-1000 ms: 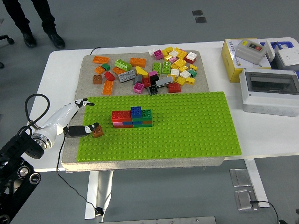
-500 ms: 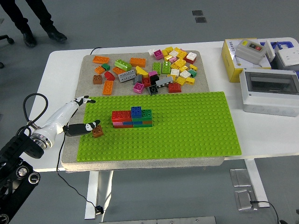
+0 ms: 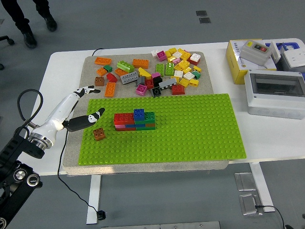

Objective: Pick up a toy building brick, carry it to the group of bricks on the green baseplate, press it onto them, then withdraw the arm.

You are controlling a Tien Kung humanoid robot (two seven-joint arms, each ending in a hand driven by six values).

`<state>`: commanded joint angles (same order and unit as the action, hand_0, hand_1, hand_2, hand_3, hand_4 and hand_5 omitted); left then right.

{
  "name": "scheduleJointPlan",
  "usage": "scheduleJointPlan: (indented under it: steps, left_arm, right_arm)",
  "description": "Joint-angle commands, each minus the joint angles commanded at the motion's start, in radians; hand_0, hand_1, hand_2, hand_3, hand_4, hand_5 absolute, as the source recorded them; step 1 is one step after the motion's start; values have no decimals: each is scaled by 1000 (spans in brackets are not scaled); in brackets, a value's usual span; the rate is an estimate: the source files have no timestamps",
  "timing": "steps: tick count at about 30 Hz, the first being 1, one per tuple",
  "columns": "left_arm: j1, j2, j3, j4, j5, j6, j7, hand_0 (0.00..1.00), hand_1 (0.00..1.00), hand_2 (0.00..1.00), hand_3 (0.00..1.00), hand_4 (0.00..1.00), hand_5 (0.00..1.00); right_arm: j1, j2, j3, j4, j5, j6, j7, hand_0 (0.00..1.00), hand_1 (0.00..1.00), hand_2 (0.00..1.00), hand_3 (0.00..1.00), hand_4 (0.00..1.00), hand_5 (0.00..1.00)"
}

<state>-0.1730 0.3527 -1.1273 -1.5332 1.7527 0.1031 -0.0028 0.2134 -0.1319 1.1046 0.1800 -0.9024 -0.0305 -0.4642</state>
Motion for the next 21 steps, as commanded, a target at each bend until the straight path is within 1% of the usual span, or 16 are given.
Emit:
scheduleJointPlan:
  steps: [7,21]
  left_arm:
    - [-3,5,14,-14,-4,13,-6,947,892,887,773,565,349]
    - [-7,20,19,-4,-1,10,-3,937,892,884,769,560,346]
  right_arm:
    - [1,2,1,0,-1,2,-3,743,709,732,797,631,998]
    - [5,6,-1,0,-1,5,-11,746,709,732,797,632,998]
